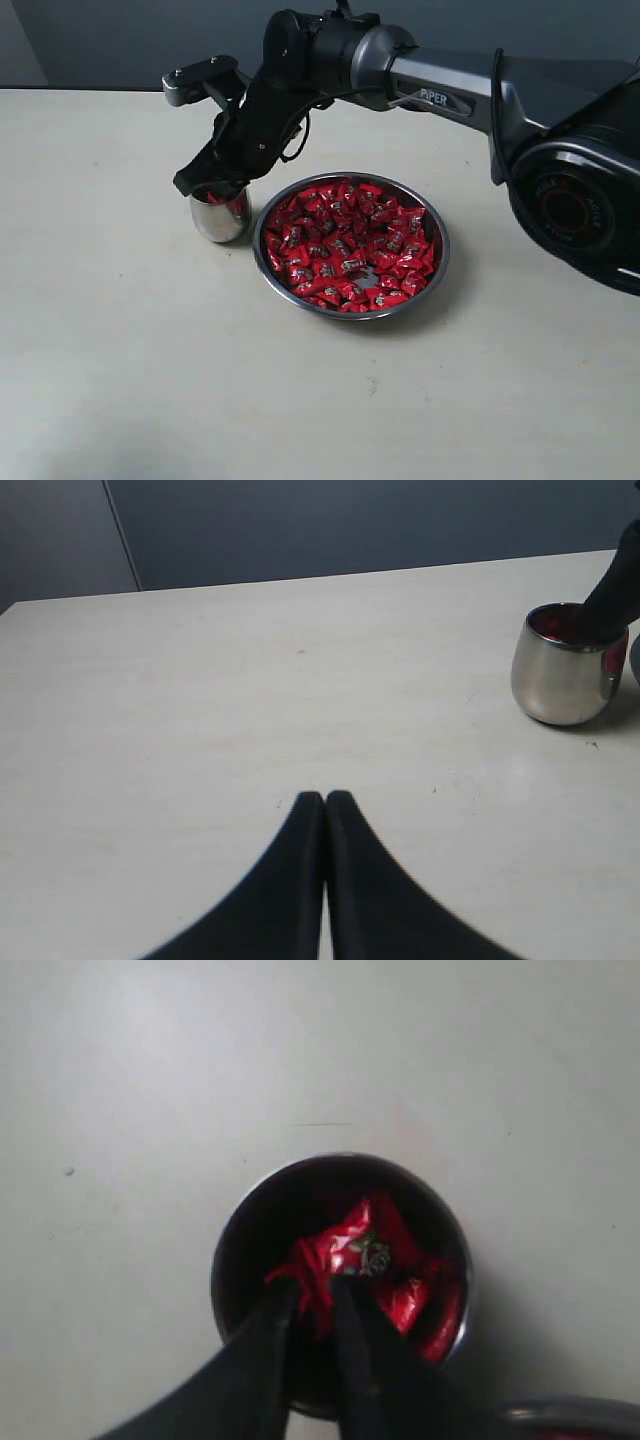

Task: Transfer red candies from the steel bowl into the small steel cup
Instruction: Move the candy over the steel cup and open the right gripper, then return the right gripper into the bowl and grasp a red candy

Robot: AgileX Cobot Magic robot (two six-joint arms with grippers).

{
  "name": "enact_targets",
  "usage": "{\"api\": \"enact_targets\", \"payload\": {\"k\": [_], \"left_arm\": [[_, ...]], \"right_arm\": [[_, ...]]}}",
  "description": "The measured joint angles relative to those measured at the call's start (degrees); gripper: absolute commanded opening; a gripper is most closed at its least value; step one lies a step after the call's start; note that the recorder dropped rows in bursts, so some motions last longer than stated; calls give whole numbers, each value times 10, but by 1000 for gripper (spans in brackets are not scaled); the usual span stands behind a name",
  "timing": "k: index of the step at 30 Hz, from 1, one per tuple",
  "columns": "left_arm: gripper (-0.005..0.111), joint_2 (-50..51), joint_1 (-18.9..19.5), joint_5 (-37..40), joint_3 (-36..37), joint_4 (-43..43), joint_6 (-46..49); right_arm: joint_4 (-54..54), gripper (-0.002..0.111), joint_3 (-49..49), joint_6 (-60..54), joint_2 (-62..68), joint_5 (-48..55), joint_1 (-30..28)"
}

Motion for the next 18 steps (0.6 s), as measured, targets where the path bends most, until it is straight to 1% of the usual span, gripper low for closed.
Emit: {"api": "enact_targets", "payload": {"k": [1, 2, 3, 12, 18], "left_arm": [[0, 0, 0, 0, 0, 0, 0], [0, 0, 0, 0, 0, 0, 0], [0, 0, 0, 0, 0, 0, 0], [0, 0, 0, 0, 0, 0, 0], [0, 0, 0, 0, 0, 0, 0]], "right_arm": [[0, 40, 0, 1, 0, 0, 0], [0, 43, 0, 1, 0, 0, 0], [0, 45, 0, 1, 0, 0, 0], [-1, 45, 0, 1, -11, 2, 0], [-28, 45, 0, 12, -71, 46, 0]]}}
